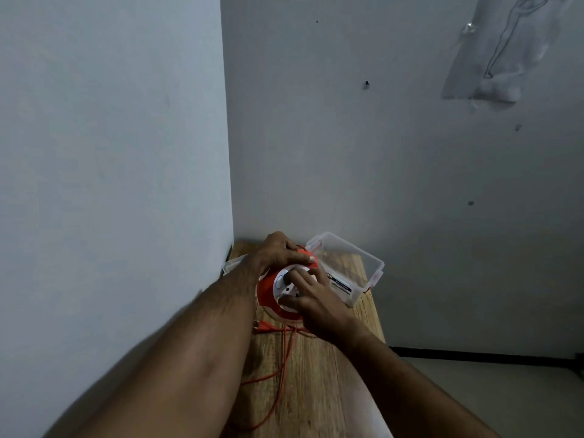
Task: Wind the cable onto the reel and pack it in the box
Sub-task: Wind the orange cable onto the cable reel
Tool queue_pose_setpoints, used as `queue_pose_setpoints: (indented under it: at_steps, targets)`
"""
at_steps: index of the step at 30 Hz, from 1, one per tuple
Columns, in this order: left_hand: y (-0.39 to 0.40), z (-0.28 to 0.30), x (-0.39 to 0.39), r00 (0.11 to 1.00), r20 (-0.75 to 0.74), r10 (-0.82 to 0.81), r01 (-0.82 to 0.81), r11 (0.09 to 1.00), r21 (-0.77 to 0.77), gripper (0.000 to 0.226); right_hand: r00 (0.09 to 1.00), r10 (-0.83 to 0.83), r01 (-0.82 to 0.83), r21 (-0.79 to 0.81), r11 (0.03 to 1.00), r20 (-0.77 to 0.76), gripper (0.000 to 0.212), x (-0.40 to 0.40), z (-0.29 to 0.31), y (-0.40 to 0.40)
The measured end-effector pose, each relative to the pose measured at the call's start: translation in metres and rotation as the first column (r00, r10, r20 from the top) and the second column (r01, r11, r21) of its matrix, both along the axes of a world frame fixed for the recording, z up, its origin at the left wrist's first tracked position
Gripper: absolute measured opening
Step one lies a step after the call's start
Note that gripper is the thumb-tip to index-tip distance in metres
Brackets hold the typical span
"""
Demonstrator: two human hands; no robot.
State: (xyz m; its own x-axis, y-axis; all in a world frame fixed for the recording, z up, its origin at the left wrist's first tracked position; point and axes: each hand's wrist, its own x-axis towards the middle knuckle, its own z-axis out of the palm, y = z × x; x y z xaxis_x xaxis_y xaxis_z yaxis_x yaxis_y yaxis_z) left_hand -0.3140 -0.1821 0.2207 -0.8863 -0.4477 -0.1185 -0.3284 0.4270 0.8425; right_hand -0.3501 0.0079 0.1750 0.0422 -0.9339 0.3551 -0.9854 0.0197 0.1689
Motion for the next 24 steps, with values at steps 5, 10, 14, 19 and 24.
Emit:
queue_pose_setpoints:
  at_steps: [5, 10, 14, 19, 24]
  targets:
    - [0.002, 0.002, 0.001, 0.999, 0.027, -0.042, 0.042, 0.999, 0.003, 0.048, 0.978, -0.027, 0.060, 0.154, 0.986, -0.207, 0.049, -0.005, 0.007, -0.005]
    - [0.004, 0.004, -0.002, 0.997, 0.042, -0.057, 0.059, 0.997, -0.047, 0.035, 0.967, -0.019, 0.050, 0.119, 0.992, -0.254, 0.052, -0.004, 0.015, -0.011]
    - [0.004, 0.004, -0.003, 0.998, 0.031, -0.046, 0.048, 0.997, -0.064, 0.036, 0.985, -0.068, 0.082, 0.084, 0.993, -0.157, 0.053, -0.005, 0.020, -0.012]
    - [0.006, 0.006, -0.003, 0.999, 0.019, -0.041, 0.041, 0.999, -0.015, 0.046, 0.965, -0.210, 0.220, -0.045, 0.975, 0.158, 0.055, 0.006, 0.016, -0.013]
    - [0.007, 0.000, -0.003, 1.000, -0.001, 0.012, -0.012, 1.000, 0.005, 0.046, 0.659, -0.372, 0.576, -0.122, 0.808, 0.654, 0.056, 0.026, -0.001, -0.017]
